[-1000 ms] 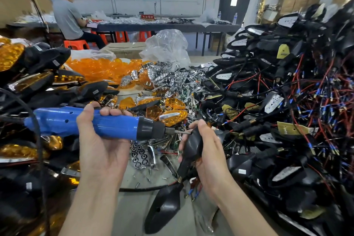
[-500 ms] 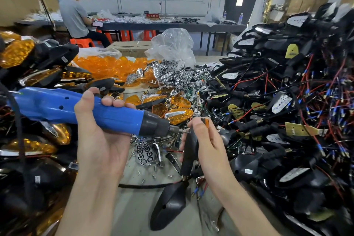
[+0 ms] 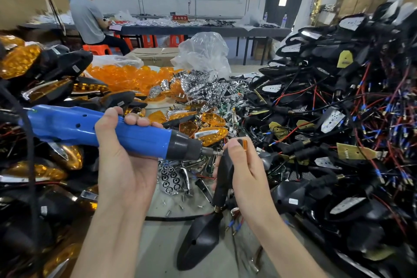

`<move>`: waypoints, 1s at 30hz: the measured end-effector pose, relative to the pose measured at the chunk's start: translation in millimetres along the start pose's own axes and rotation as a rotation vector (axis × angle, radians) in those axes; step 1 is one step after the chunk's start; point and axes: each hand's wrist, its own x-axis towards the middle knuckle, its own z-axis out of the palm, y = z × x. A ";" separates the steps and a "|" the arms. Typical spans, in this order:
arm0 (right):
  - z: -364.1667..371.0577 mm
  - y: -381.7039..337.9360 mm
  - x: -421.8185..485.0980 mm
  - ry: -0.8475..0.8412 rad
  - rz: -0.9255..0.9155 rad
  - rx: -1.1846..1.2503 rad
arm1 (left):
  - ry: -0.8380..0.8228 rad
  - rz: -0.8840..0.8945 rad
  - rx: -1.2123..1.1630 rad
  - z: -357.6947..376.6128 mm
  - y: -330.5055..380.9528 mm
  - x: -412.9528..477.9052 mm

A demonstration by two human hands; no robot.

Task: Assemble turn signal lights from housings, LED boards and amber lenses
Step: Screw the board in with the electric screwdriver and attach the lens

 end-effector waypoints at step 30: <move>5.1 9.6 -7.0 0.052 -0.123 -0.196 | 0.294 -0.041 0.037 -13.0 -16.1 -0.6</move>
